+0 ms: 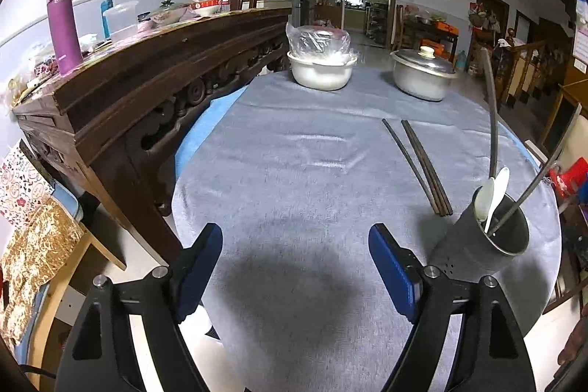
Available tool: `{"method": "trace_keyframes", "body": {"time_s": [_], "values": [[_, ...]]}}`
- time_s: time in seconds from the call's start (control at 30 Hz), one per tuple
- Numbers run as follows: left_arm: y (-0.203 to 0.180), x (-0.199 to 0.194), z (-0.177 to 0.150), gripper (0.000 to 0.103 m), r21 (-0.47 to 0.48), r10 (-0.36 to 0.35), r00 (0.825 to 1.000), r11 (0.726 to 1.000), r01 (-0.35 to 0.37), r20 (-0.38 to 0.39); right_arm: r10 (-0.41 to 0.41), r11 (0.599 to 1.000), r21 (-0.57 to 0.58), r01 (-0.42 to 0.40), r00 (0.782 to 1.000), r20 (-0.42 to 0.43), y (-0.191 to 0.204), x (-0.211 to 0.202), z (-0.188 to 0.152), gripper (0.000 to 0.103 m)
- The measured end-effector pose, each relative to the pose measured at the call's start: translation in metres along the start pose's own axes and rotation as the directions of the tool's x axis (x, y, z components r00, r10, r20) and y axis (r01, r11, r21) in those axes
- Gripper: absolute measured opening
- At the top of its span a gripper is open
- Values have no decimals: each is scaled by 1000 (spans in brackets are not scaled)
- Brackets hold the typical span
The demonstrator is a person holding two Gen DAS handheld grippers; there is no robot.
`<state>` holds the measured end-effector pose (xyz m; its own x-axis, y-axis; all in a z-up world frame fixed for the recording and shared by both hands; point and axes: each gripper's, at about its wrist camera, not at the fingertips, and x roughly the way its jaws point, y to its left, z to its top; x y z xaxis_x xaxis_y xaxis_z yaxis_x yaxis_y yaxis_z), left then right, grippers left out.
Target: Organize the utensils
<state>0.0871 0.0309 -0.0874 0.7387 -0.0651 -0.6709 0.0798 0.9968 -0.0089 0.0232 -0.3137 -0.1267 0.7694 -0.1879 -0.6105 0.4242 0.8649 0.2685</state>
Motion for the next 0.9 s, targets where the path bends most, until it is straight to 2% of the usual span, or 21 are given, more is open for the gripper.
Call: {"method": "trace_keyframes", "body": {"time_s": [0.13, 0.2, 0.63, 0.9], "values": [[1, 4, 0, 82, -8, -15, 999, 1000, 15, 35, 5, 1000, 0, -5, 998, 67, 0, -3, 6, 76], [0, 8, 2, 82, -3, -12, 999, 1000, 12, 40, -3, 1000, -8, 3, 997, 72, 1, 0, 8, 75], [1, 56, -5, 82, 4, 7, 998, 1000, -7, -60, -6, 1000, -14, 6, 1000, -21, 1, 44, 4, 75], [1, 70, -1, 82, -4, 15, 998, 1000, -16, -60, 33, 999, -7, -33, 999, -3, -3, 54, 8, 75]]}}
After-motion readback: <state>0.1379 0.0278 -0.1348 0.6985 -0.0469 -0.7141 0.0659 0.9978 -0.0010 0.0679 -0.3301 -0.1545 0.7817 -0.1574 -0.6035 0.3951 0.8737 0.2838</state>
